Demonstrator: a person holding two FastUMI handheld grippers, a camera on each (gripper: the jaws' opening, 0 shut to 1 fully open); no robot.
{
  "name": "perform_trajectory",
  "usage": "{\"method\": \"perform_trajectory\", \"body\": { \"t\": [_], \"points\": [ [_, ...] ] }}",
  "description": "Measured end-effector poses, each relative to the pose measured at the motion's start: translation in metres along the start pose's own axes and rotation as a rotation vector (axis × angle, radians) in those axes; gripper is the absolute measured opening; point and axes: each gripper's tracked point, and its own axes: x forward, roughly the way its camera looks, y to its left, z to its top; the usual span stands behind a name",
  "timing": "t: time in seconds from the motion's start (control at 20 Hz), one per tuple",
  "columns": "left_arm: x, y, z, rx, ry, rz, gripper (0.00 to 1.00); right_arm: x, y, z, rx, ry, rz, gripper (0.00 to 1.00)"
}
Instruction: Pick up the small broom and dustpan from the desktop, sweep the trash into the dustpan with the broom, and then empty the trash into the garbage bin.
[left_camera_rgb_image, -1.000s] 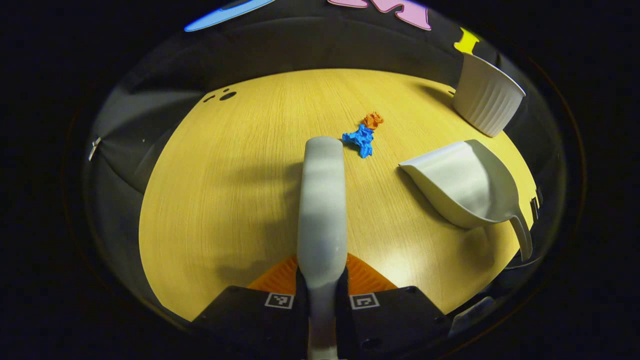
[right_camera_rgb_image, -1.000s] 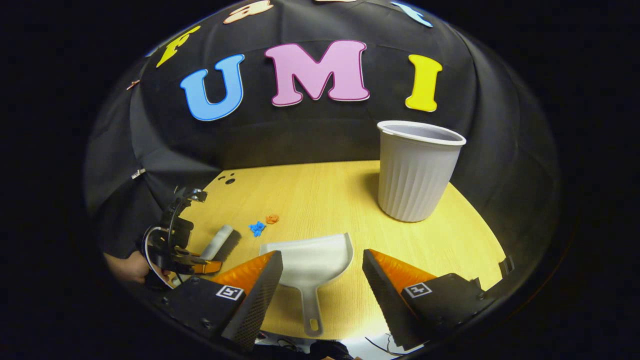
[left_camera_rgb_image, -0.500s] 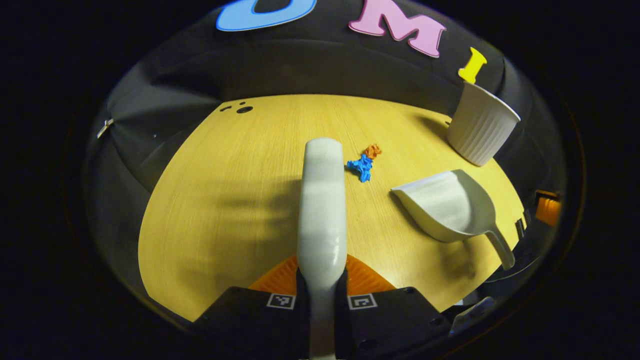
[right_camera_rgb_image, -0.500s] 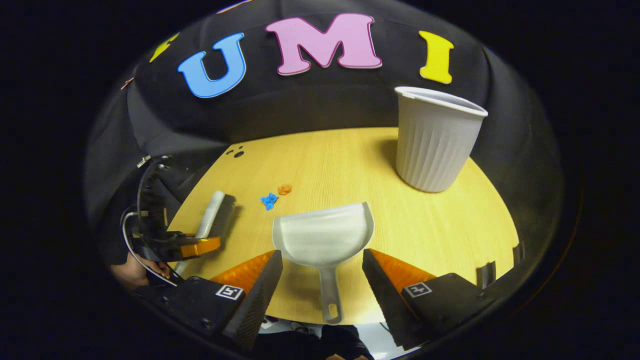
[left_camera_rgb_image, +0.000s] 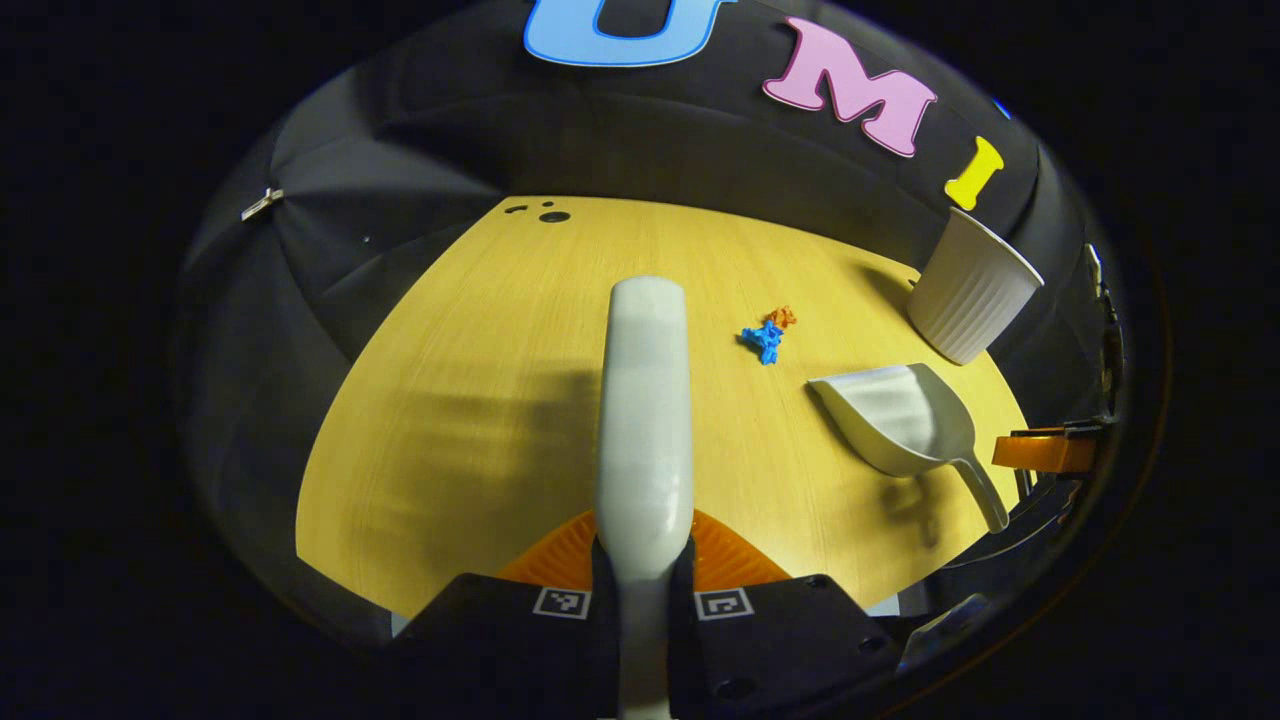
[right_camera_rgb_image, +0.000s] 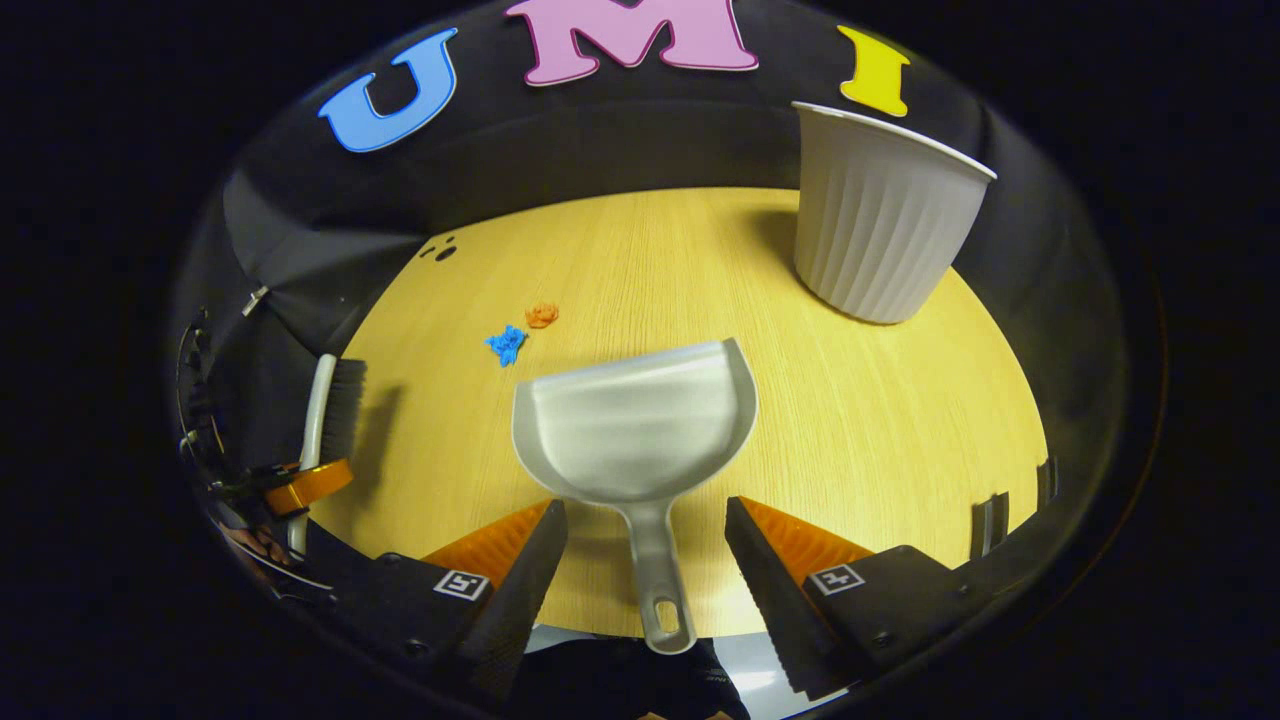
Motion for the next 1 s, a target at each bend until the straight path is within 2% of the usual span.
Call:
{"method": "perform_trajectory", "body": {
  "t": [0.2,0.35,0.6,0.7,0.85,0.9,0.95,1.0],
  "points": [
    [-0.005,0.011,-0.007,-0.034,0.018,0.034,0.22,0.023,-0.002,-0.025,-0.059,0.075,-0.015,0.99],
    [-0.009,0.015,-0.001,-0.015,0.017,0.062,0.23,0.042,-0.004,-0.038,-0.064,0.119,-0.019,0.99],
    [-0.01,0.009,0.008,0.0,0.035,0.086,0.24,0.065,-0.005,-0.036,-0.069,0.148,-0.029,0.99],
    [-0.007,0.003,0.009,-0.004,0.045,0.082,0.24,0.071,-0.003,-0.036,-0.064,0.158,-0.025,0.96],
    [-0.004,-0.004,0.012,-0.003,0.049,0.083,0.24,0.077,-0.003,-0.039,-0.077,0.17,-0.025,0.77],
    [-0.005,-0.005,0.012,-0.006,0.05,0.084,0.24,0.078,-0.003,-0.04,-0.082,0.181,-0.023,0.64],
    [-0.004,-0.007,0.012,-0.011,0.053,0.083,0.24,0.078,-0.004,-0.041,-0.091,0.187,-0.025,0.46],
    [-0.002,-0.008,0.011,-0.015,0.055,0.083,0.24,0.079,-0.006,-0.039,-0.097,0.179,-0.027,0.48]
  ]
}}
